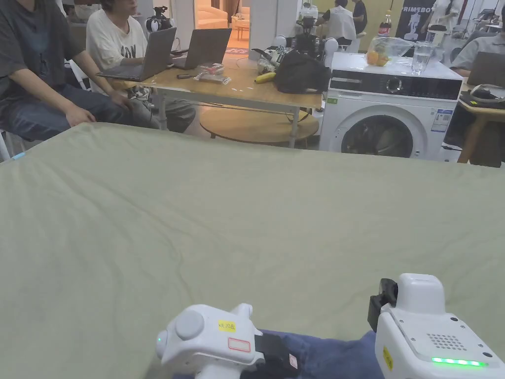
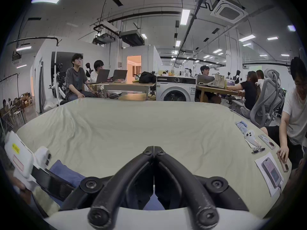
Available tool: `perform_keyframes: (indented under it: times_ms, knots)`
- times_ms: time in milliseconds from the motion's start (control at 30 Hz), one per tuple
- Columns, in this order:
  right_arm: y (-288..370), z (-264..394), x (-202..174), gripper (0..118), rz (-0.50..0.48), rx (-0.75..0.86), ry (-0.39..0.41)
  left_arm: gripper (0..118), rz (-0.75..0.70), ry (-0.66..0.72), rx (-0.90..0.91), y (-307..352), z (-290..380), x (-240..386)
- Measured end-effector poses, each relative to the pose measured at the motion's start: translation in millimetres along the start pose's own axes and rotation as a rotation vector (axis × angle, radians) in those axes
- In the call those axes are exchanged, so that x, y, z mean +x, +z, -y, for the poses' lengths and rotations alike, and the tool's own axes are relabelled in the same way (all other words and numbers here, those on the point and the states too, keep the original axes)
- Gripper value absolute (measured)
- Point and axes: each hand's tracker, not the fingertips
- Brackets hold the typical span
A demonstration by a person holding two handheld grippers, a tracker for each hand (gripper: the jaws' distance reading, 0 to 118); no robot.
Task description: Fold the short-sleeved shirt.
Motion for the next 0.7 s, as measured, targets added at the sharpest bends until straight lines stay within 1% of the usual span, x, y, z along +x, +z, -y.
perform_keyframes:
  times_ms: [67,167,233,300,367,433,533,600,633,700]
  knots:
    - [0,0,1,0,0.002,0.0,0.0,1,0.067,0.026,0.02,-5,1,-3]
    - [1,1,3,0,0.003,0.0,-0.005,0,0.012,-0.041,0.022,-3,0,6]
    - [1,0,2,0,0.009,0.003,0.0,0,0.001,-0.048,0.015,2,-2,11]
    - [1,1,2,0,0.011,0.012,0.001,0,-0.02,-0.087,0.008,12,-4,19]
    - [1,1,2,0,0.013,0.019,0.002,0,-0.039,-0.146,0.021,32,-6,25]
    - [1,0,2,0,0.012,0.021,0.0,0,-0.035,-0.172,0.048,58,-8,26]
    - [0,0,2,0,0.009,0.018,0.0,0,-0.031,-0.173,0.095,105,-12,14]
    - [0,-1,1,0,0.007,0.017,-0.001,1,-0.041,-0.145,0.145,137,-15,0]
    - [0,-1,1,0,0.005,0.017,-0.001,8,-0.048,-0.14,0.153,147,-16,-6]
    - [-1,0,-1,0,0.002,0.014,0.0,35,-0.072,-0.13,0.182,168,-17,-21]
